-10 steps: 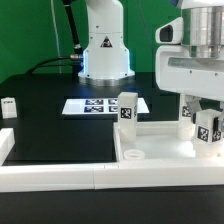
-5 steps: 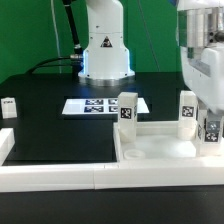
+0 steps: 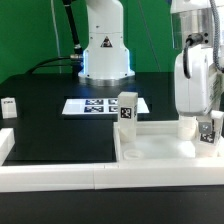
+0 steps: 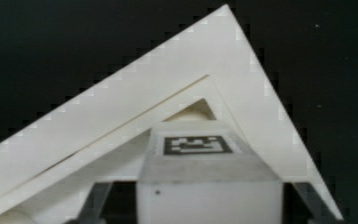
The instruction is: Assemble square table
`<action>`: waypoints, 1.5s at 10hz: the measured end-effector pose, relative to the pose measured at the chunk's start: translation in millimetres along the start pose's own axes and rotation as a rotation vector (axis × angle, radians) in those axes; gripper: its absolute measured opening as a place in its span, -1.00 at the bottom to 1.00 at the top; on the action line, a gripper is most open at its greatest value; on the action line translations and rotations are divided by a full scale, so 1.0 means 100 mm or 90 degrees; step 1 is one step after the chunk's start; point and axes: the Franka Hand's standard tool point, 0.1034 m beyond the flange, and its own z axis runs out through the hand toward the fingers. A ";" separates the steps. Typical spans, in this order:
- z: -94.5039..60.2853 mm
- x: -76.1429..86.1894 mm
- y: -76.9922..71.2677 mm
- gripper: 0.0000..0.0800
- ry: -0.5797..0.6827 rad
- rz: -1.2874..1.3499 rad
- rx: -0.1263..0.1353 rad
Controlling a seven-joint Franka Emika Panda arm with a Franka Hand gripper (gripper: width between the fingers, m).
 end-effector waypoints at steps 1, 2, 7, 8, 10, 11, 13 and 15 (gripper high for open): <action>0.00 0.00 0.01 -0.27 0.002 -0.009 0.000; 0.00 0.00 0.01 -0.27 0.003 -0.034 0.000; 0.00 -0.02 0.04 0.57 0.044 -0.454 -0.006; 0.00 -0.01 0.03 0.62 0.045 -0.506 -0.008; 0.00 0.02 0.00 0.62 0.053 -0.677 -0.010; 0.00 0.02 -0.03 0.62 0.066 -0.783 0.005; 0.00 0.00 -0.04 0.62 0.078 -0.912 0.007; -0.01 0.00 -0.06 0.62 0.082 -0.972 0.008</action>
Offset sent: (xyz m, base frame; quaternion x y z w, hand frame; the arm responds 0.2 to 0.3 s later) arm -0.0165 0.0016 -0.0064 0.0284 0.0394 -0.2057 0.9774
